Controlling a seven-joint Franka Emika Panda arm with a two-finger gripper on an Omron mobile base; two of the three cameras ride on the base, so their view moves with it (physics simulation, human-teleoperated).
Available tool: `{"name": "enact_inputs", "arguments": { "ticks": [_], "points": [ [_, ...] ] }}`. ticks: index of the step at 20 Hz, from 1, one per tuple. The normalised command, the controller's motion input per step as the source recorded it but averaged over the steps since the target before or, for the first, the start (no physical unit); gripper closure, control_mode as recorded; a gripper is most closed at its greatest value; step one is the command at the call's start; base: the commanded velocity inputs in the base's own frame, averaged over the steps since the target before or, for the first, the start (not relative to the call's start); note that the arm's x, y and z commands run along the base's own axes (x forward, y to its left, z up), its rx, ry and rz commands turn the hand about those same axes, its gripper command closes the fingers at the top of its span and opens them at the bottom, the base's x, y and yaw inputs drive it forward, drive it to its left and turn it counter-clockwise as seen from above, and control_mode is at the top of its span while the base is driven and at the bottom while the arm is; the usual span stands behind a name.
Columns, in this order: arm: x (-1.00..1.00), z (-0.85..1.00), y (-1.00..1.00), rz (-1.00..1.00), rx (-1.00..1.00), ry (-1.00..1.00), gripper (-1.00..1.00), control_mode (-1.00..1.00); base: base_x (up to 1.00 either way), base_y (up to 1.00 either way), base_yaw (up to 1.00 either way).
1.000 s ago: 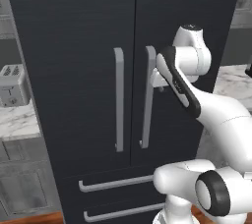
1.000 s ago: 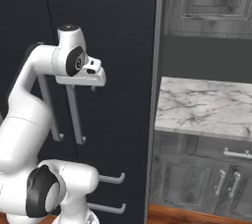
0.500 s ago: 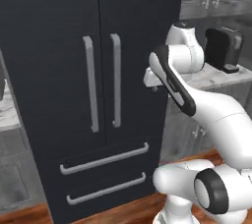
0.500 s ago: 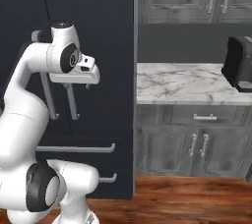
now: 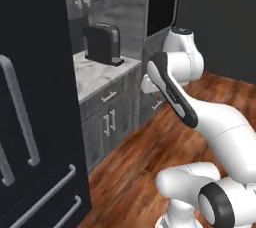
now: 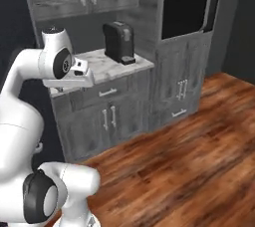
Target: Navigate to the stove.
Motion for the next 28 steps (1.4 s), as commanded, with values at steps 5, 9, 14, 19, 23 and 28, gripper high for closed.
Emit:
{"name": "enact_inputs", "arguments": {
  "ticks": [5, 9, 14, 19, 23, 28],
  "points": [
    [0.00, 0.00, 0.00, 0.00, 0.00, 0.00, -1.00, 1.00, -0.01, -0.05, -0.90],
    [0.00, 0.00, 0.00, 0.00, 0.00, 0.00, -1.00, 1.00, 0.00, 0.00, -0.95],
    [0.00, 0.00, 0.00, 0.00, 0.00, 0.00, -1.00, 1.00, 0.00, 0.00, -0.93],
    [0.00, 0.00, 0.00, 0.00, 0.00, 0.00, -1.00, 1.00, 0.00, 0.00, -0.98],
    [0.00, 0.00, 0.00, 0.00, 0.00, 0.00, -1.00, 1.00, 0.00, 0.00, -0.99],
    [0.00, 0.00, 0.00, 0.00, 0.00, 0.00, -1.00, 1.00, 0.00, 0.00, -0.99]
  ]
}}
